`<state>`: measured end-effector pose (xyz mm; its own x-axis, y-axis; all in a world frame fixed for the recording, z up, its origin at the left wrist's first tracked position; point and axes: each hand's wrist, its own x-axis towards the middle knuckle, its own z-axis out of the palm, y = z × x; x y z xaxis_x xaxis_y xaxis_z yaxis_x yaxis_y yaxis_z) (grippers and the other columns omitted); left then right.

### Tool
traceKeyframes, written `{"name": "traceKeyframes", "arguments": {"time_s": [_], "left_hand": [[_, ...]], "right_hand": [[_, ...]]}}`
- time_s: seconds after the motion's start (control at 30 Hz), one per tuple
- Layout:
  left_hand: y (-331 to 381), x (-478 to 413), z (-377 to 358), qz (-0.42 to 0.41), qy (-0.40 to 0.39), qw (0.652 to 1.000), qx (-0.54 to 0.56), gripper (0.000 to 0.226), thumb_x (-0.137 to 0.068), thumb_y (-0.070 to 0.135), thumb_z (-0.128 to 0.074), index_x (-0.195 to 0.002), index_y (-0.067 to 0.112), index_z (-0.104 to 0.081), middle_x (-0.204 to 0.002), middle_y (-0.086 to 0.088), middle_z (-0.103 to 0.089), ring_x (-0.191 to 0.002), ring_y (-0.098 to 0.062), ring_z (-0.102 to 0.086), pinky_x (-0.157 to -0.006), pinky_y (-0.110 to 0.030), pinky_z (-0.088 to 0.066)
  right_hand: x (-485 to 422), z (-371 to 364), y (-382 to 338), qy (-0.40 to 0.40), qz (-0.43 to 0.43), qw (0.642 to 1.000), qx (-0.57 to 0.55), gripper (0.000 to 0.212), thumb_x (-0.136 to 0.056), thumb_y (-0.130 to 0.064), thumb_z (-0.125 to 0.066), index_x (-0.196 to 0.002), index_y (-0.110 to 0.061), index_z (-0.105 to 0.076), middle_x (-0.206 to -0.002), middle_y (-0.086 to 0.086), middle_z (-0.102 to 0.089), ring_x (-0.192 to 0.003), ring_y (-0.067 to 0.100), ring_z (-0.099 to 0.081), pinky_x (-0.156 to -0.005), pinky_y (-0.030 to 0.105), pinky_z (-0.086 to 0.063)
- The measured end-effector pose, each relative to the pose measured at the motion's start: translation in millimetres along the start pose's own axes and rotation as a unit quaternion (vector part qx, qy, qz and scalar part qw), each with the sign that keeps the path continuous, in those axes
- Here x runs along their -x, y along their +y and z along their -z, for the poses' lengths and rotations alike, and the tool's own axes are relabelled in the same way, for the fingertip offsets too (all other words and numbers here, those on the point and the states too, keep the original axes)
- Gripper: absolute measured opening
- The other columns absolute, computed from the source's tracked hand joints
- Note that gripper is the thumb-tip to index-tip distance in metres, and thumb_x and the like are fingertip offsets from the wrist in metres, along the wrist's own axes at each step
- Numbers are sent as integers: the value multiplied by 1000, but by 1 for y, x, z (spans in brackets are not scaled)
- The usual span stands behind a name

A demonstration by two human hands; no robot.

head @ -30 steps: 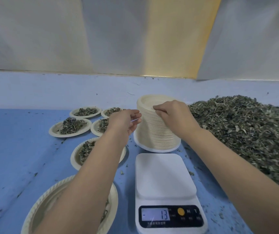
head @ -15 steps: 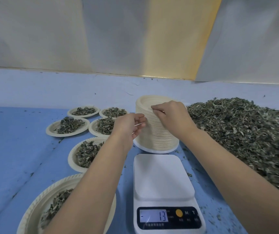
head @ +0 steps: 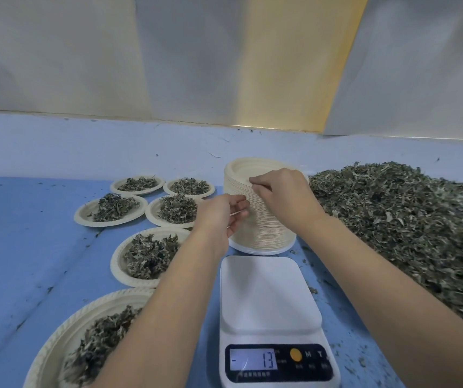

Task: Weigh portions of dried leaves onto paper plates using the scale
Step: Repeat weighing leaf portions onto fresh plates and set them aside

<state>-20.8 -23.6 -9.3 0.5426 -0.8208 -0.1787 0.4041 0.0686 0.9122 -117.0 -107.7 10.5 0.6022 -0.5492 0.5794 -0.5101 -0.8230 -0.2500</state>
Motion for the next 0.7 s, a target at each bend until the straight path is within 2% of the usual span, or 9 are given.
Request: {"name": "traceKeyframes", "arguments": {"time_s": [0.07,0.17,0.3,0.47,0.7], "left_hand": [[-3,0,-1,2,1,1000,-5,26,-91,4,-40,-82,12,-63,-75,2,-66,-59,-7,-58,-46,-10,-45],[-6,-1,-3,7,7,1000,-10,27,-91,4,-39,-82,12,-63,-74,2,-66,-59,-7,-58,-53,-14,-44],[-6,0,-2,8,10,1000,6,27,-90,2,-39,-82,10,-63,-74,0,-66,-46,-4,-59,-45,-11,-46],[-6,1,-1,9,13,1000,6,25,-91,3,-41,-81,9,-63,-74,-1,-66,-52,-7,-58,-43,-10,-45],[-4,1,-3,-11,37,999,28,25,-90,-1,-40,-79,6,-62,-69,-4,-63,-38,-4,-55,-43,-10,-46]], "right_hand": [[-1,2,0,-3,-9,1000,-8,26,-96,-16,-53,-116,-10,-69,-117,7,-68,-113,22,-60,-93,26,-40],[-1,2,0,-7,-6,1000,8,26,-97,-15,-51,-115,-10,-70,-114,8,-70,-110,25,-60,-93,35,-41],[0,0,-1,-1,-3,1000,11,26,-97,-16,-51,-115,-10,-70,-113,9,-70,-110,26,-60,-93,38,-43],[1,-6,0,1,8,999,51,30,-100,-16,-45,-121,-10,-65,-116,10,-68,-113,27,-53,-92,34,-39],[-1,-13,1,33,18,998,49,30,-99,-9,-44,-122,-7,-64,-113,11,-67,-113,28,-48,-90,31,-36]]}}
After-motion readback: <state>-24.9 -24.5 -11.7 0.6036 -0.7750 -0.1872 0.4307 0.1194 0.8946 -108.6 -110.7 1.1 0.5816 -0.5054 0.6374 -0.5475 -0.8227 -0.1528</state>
